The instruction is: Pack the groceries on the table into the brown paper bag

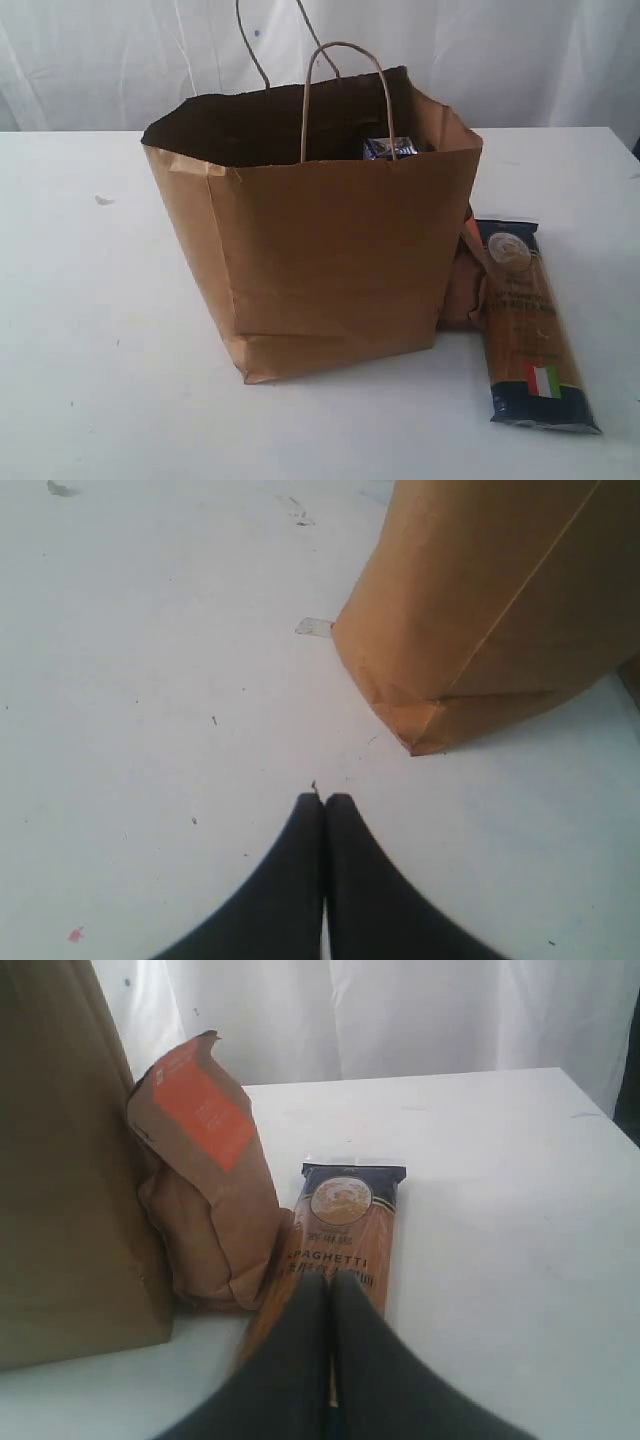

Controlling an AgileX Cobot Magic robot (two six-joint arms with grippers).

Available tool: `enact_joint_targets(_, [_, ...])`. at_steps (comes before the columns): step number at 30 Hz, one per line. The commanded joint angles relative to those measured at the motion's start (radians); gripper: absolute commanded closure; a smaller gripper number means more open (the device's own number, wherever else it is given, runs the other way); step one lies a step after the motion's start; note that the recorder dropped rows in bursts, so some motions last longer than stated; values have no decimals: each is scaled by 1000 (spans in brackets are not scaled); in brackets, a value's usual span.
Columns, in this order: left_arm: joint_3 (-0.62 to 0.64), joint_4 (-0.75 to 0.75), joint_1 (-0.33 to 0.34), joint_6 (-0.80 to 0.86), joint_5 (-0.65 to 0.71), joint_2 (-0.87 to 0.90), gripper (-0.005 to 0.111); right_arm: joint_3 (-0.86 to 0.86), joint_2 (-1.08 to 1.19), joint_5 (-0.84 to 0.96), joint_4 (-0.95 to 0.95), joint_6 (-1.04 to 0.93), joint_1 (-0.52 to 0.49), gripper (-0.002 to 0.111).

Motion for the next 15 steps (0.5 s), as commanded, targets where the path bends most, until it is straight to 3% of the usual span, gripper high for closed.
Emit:
enact_joint_targets(1, [5,2,0,-10,-1,-7,107,5,-5,-7,0,-5,-4,108])
enact_joint_targets(5, [5,98,0,-10,-14,-7,107,5,-5,-5,0,-5,-4,108])
enact_joint_targets(11, [11,101,3,-10,-55,-36,107,5,-5,-5,0,-5,-4,108])
enact_joint_targets(15, [61,109,50,4,-94,-93,107,5,-5,-6,0,-5,-4,108])
